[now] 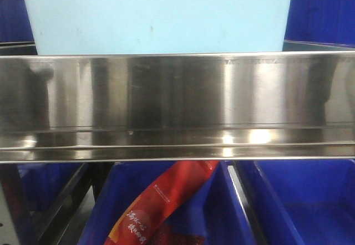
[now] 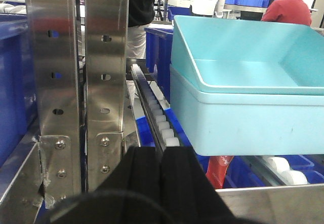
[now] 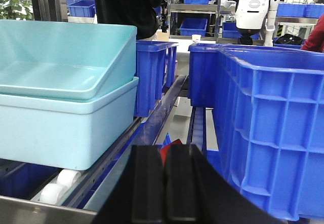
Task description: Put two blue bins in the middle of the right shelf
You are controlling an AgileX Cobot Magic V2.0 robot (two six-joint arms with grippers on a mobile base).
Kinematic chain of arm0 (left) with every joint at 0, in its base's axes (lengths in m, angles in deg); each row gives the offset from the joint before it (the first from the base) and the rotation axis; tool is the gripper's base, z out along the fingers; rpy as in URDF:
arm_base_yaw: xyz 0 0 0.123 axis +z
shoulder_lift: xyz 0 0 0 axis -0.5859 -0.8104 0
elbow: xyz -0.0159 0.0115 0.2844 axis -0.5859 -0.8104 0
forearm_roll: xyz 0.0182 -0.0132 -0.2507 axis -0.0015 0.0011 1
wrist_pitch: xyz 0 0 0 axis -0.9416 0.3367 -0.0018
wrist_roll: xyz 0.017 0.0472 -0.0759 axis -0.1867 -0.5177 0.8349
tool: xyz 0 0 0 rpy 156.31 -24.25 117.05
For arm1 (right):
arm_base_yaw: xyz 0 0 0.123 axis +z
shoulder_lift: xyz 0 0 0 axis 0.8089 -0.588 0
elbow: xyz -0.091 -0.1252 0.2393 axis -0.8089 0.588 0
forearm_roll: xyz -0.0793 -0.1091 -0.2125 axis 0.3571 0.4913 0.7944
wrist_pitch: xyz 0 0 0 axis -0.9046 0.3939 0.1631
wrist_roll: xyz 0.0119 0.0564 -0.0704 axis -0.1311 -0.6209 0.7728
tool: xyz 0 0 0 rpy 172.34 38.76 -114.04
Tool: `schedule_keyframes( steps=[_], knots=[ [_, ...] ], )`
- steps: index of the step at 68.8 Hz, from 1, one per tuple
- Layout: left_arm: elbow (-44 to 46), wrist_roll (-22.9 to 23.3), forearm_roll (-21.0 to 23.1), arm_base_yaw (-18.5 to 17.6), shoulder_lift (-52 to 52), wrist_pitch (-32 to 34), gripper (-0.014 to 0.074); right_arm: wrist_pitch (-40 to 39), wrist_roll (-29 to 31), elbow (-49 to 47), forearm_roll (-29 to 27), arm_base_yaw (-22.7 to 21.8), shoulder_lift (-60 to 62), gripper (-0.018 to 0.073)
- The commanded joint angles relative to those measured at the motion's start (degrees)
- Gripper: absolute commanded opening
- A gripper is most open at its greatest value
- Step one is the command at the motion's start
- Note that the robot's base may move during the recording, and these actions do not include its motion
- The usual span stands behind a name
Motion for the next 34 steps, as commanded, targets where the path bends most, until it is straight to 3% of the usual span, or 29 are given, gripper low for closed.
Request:
schedule_keyframes(
  steps=[1,22,34],
  knots=[
    [-0.2,-0.2,0.0,0.1,0.4,0.6,-0.0111,-1.3,0.4,0.2,0.5,-0.1,0.3,-0.0162],
    [-1.2,-0.2,0.0,0.1,0.4,0.8,-0.0111,-1.3,0.4,0.2,0.5,-0.1,0.3,-0.0162],
    [-6.5,-1.8,-0.5,5.6,0.4,7.4,-0.0111,-1.3,0.4,0.2,0.5,-0.1,0.3,-0.0162]
  ],
)
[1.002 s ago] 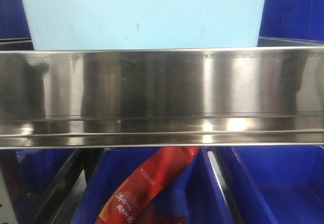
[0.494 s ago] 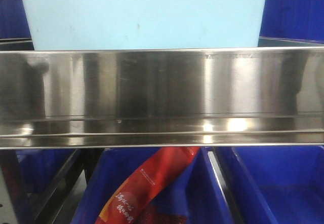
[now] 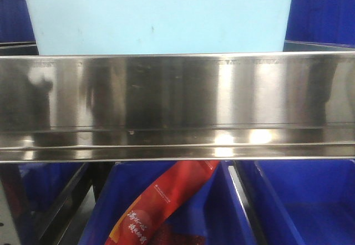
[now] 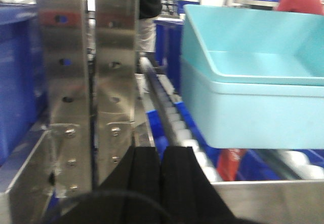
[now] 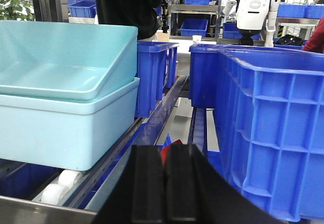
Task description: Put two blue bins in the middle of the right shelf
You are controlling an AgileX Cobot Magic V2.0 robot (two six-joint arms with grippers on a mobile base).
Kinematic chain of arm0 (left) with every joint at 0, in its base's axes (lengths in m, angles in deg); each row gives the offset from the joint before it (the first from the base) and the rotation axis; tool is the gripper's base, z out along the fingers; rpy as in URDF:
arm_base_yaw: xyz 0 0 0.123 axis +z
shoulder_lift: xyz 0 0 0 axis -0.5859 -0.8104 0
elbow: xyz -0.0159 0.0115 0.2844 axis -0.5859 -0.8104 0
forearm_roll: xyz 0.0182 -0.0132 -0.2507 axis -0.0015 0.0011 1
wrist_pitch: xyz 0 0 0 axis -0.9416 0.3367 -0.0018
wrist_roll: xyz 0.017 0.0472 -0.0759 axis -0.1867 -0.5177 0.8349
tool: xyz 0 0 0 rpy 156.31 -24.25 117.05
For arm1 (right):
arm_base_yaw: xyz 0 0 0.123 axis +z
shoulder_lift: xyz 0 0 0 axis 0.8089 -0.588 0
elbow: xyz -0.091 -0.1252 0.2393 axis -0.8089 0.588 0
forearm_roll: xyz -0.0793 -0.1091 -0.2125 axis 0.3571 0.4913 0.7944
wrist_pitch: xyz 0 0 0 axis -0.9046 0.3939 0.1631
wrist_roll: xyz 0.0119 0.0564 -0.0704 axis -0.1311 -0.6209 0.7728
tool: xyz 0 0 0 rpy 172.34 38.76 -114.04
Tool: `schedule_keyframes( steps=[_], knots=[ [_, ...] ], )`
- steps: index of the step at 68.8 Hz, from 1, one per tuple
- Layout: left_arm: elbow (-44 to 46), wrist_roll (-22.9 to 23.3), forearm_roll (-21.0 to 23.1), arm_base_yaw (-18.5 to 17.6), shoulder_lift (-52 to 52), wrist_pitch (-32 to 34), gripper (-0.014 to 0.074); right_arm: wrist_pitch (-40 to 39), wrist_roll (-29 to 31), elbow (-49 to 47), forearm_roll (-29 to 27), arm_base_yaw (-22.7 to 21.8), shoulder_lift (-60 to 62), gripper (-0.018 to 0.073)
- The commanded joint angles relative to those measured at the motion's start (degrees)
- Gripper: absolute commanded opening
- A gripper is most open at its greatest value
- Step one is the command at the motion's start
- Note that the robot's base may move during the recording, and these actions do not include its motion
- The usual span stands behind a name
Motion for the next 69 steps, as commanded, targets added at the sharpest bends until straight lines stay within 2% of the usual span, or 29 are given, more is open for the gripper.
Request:
schedule_keyframes(
  steps=[1,10,21,24,27,69],
  knots=[
    [-2.9,-1.6,-0.2,2.6,0.4,5.1,-0.0111,-1.3,0.4,0.2,0.5,-0.1,0.3,-0.0162],
    [-11.3,-3.3,0.0,5.5,0.4,16.6,-0.0111,-1.3,0.4,0.2,0.5,-0.1,0.3,-0.0162],
    [-23.1,-3.3,0.5,5.6,0.4,30.2,-0.0111,-1.3,0.4,0.2,0.5,-0.1,0.3,-0.0162],
    [-23.4,-3.3,0.7,5.6,0.4,33.5,-0.0111,-1.3,0.4,0.2,0.5,-0.1,0.3,-0.0162],
    [-23.4,-3.3,0.9,5.6,0.4,28.7,-0.0111,-1.3,0.4,0.2,0.5,-0.1,0.3,-0.0162],
    [-23.4,-3.3,0.9,5.6,0.4,29.4,-0.0111,-1.4,0.4,0.2,0.5,-0.1,0.3,-0.0162]
  ],
)
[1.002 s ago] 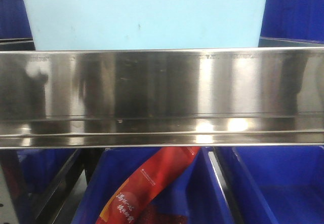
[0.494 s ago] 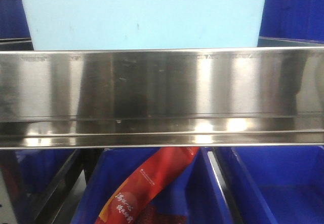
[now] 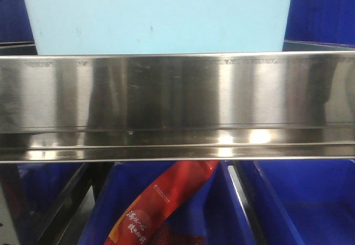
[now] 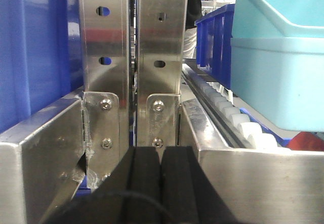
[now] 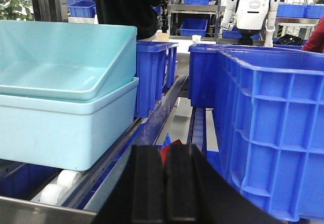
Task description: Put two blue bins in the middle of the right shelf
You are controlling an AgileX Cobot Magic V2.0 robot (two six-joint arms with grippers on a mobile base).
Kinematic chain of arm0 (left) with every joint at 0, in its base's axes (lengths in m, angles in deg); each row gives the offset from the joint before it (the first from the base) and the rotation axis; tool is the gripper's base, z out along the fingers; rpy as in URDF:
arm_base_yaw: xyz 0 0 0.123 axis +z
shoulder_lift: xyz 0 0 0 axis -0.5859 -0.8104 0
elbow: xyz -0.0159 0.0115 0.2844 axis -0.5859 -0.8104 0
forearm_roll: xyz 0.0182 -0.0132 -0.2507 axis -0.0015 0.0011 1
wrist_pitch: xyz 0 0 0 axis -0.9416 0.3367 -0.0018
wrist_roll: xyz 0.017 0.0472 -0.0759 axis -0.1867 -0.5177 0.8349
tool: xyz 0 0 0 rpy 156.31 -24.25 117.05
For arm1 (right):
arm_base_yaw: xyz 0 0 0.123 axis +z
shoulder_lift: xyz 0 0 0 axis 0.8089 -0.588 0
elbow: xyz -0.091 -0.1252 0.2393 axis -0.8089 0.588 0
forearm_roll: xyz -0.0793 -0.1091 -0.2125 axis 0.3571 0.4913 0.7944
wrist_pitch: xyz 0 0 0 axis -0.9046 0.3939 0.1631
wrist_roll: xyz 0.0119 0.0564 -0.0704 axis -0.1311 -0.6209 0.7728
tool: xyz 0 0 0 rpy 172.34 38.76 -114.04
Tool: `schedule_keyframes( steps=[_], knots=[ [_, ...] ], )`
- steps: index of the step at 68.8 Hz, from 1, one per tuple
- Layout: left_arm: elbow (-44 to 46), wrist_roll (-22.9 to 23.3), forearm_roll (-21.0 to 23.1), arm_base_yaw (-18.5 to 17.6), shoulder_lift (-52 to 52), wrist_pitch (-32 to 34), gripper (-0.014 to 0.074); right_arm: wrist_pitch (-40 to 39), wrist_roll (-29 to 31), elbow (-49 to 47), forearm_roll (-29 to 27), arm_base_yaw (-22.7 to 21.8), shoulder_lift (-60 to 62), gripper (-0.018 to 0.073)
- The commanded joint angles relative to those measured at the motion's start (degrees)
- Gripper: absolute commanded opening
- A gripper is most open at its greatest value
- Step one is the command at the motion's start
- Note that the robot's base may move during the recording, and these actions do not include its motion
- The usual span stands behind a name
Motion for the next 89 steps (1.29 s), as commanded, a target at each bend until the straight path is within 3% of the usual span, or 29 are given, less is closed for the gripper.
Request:
schedule_keyframes(
  steps=[1,31,43,53,57,71,89],
  knots=[
    [0.1,-0.1,0.2,0.2,0.3,1.5,-0.0111,-1.3,0.4,0.2,0.5,-0.1,0.3,-0.0162],
    [0.1,-0.1,0.2,0.2,0.3,1.5,-0.0111,-1.3,0.4,0.2,0.5,-0.1,0.3,-0.0162],
    [0.1,-0.1,0.2,0.2,0.3,1.5,-0.0111,-1.6,1.5,0.2,-2.1,-0.9,0.1,-0.0162],
    [0.1,-0.1,0.2,0.2,0.3,1.5,-0.0111,-3.4,19.1,1.8,-15.6,-7.1,0.1,-0.0162],
    [0.1,-0.1,0.2,0.2,0.3,1.5,-0.0111,-5.5,21.9,3.3,-19.4,-10.3,0.1,-0.0162],
    [0.1,-0.1,0.2,0.2,0.3,1.5,-0.0111,-13.2,22.3,11.5,-26.6,-21.3,0.6,-0.0162],
    [0.1,-0.1,0.2,0.2,0.3,1.5,-0.0111,-18.9,22.3,22.1,-28.3,-23.5,4.0,-0.0162]
  ],
)
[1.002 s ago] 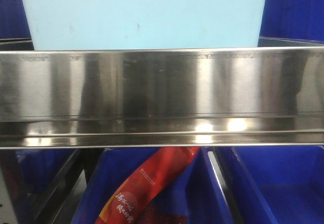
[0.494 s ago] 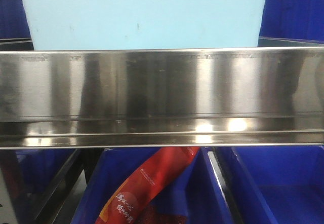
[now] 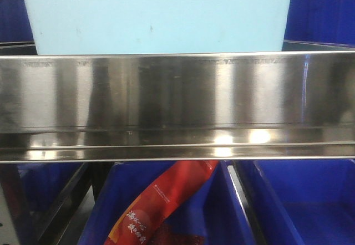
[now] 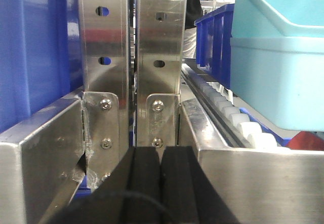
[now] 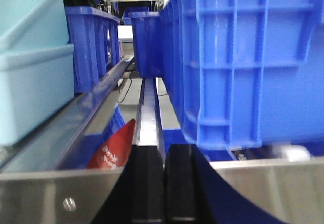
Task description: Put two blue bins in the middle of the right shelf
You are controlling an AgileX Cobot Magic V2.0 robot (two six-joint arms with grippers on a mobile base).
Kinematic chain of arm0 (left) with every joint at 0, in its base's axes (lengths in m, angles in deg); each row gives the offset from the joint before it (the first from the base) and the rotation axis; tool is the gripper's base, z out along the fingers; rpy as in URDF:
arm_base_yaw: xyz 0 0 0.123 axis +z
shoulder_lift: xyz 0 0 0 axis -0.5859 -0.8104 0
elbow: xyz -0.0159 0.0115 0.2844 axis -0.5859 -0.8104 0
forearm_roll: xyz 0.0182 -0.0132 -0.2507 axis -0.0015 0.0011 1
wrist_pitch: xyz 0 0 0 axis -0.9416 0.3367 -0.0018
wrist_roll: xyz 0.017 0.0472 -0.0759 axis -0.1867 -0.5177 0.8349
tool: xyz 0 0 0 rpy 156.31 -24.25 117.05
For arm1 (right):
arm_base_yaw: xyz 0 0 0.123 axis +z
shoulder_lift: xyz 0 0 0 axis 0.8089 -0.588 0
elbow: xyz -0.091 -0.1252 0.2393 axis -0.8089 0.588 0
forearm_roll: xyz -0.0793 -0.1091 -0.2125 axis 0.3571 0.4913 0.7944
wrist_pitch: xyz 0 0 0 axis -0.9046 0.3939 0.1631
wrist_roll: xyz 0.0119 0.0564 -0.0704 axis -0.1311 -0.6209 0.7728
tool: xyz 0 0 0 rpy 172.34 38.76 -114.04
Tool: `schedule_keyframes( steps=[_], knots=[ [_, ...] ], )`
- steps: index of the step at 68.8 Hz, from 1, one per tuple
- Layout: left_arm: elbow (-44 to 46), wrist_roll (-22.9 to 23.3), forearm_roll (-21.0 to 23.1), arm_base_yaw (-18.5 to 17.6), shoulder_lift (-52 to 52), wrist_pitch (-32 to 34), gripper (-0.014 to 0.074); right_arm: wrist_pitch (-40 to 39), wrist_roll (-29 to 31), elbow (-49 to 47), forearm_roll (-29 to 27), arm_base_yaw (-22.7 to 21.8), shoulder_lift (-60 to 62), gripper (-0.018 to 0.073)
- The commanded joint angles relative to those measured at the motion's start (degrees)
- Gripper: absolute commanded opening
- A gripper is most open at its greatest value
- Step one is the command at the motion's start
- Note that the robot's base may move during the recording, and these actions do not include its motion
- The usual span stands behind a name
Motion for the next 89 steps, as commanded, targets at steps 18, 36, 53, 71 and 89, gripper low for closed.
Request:
schedule_keyframes(
  steps=[18,36,53,71,89],
  knots=[
    [0.1,0.0,0.2,0.2,0.3,1.5,-0.0111,-5.0,0.5,4.6,-0.6,-0.2,0.4,-0.0162],
    [0.1,0.0,0.2,0.2,0.3,1.5,-0.0111,-5.0,0.5,4.6,-0.6,-0.2,0.4,-0.0162],
    [0.1,0.0,0.2,0.2,0.3,1.5,-0.0111,-5.1,0.5,4.6,-0.6,-0.2,0.4,-0.0162],
    [0.1,0.0,0.2,0.2,0.3,1.5,-0.0111,-5.1,0.5,4.6,-0.6,-0.2,0.4,-0.0162],
    [0.1,0.0,0.2,0.2,0.3,1.5,-0.0111,-5.1,0.5,4.6,-0.6,-0.2,0.4,-0.0162]
  ],
)
